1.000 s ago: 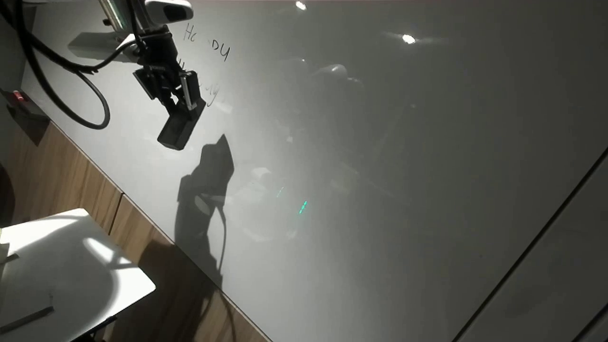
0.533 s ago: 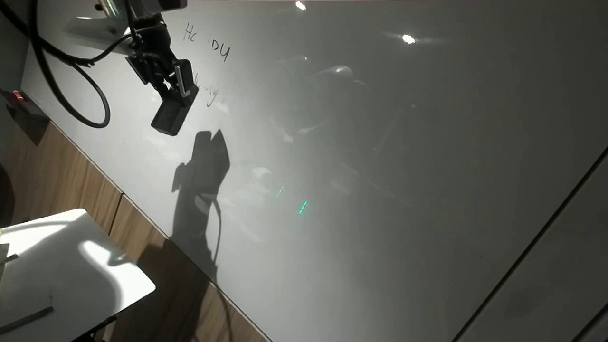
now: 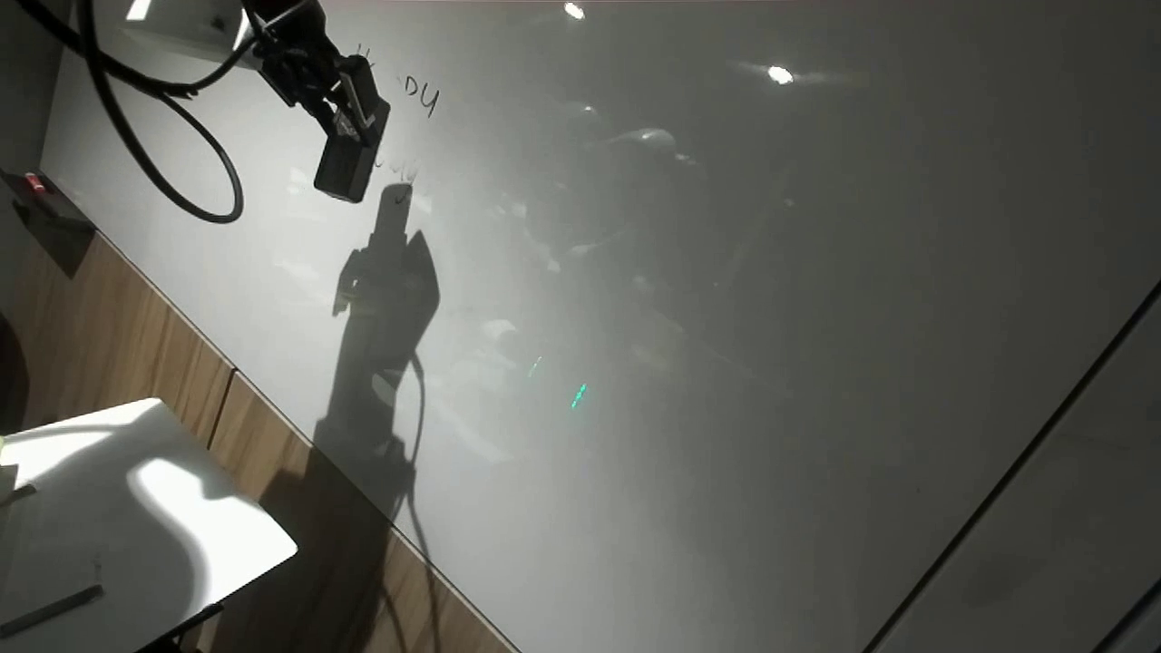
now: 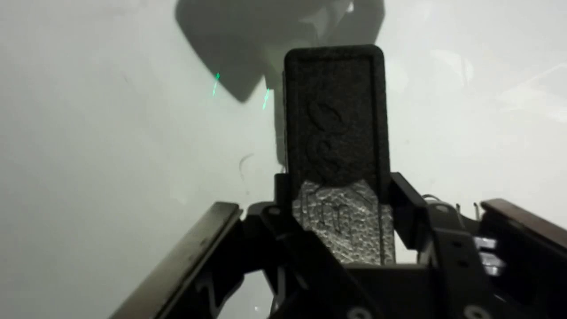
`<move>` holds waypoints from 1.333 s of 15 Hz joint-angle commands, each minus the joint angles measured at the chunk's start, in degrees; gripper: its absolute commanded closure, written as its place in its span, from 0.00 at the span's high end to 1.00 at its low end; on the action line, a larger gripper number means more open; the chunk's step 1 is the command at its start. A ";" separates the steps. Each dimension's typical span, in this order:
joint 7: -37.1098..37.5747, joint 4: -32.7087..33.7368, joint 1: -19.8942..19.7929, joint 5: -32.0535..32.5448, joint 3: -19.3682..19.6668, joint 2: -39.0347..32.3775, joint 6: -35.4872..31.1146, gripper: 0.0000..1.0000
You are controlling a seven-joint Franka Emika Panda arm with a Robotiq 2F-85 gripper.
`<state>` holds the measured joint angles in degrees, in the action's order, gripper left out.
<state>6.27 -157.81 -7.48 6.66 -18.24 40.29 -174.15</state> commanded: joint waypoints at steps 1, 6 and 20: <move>1.10 0.77 -6.26 1.61 -3.05 -3.09 -8.02 0.30; 3.29 3.83 -18.95 0.14 -15.33 -9.22 -16.18 0.30; 11.93 8.90 -33.21 -2.42 -37.36 -7.39 -16.52 0.30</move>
<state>16.30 -151.14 -41.19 5.52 -53.21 32.69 -191.40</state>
